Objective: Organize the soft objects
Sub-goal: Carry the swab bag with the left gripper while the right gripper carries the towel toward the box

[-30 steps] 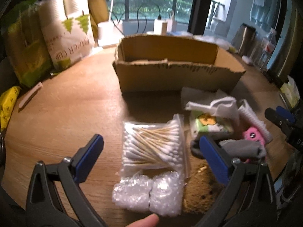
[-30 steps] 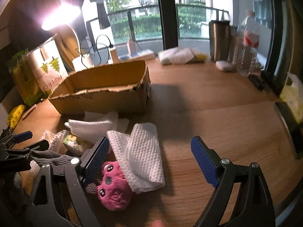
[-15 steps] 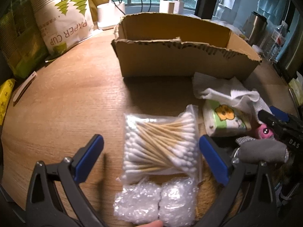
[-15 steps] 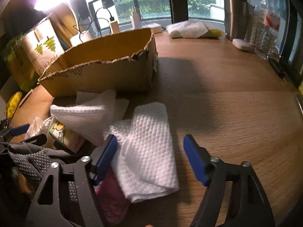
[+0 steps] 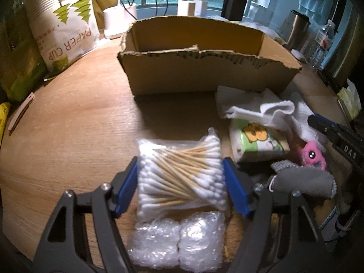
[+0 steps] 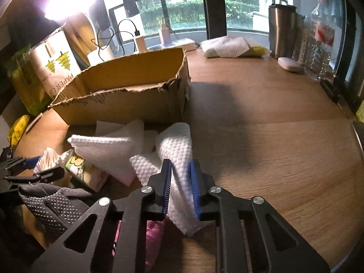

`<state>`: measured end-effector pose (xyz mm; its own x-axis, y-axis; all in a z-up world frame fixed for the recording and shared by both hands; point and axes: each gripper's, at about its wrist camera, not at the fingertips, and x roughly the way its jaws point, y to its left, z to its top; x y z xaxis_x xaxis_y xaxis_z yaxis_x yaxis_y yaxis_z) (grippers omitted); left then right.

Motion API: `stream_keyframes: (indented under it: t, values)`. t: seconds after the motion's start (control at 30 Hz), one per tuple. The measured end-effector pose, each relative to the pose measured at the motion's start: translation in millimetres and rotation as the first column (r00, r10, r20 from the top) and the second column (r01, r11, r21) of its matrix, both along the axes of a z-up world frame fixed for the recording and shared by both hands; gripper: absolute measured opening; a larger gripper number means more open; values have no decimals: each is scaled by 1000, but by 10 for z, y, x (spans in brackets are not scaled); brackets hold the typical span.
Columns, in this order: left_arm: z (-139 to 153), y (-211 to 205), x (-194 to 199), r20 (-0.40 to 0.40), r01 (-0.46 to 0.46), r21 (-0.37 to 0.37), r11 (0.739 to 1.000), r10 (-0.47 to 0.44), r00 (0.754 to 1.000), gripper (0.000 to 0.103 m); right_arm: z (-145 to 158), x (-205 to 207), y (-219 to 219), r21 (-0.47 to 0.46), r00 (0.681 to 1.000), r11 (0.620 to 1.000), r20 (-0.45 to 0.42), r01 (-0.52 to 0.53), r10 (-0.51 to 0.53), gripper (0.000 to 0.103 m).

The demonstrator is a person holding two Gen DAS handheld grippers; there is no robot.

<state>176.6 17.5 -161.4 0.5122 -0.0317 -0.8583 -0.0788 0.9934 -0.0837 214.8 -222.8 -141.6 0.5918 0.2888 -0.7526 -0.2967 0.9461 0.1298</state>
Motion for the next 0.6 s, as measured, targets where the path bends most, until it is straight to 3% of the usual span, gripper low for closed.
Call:
stream_keyframes:
  t: [0.6]
  values:
    - [476,76,-109,148,2,-35,999,3,989,72,546,-154,-92,-15,989,1000,147,12,-10,6]
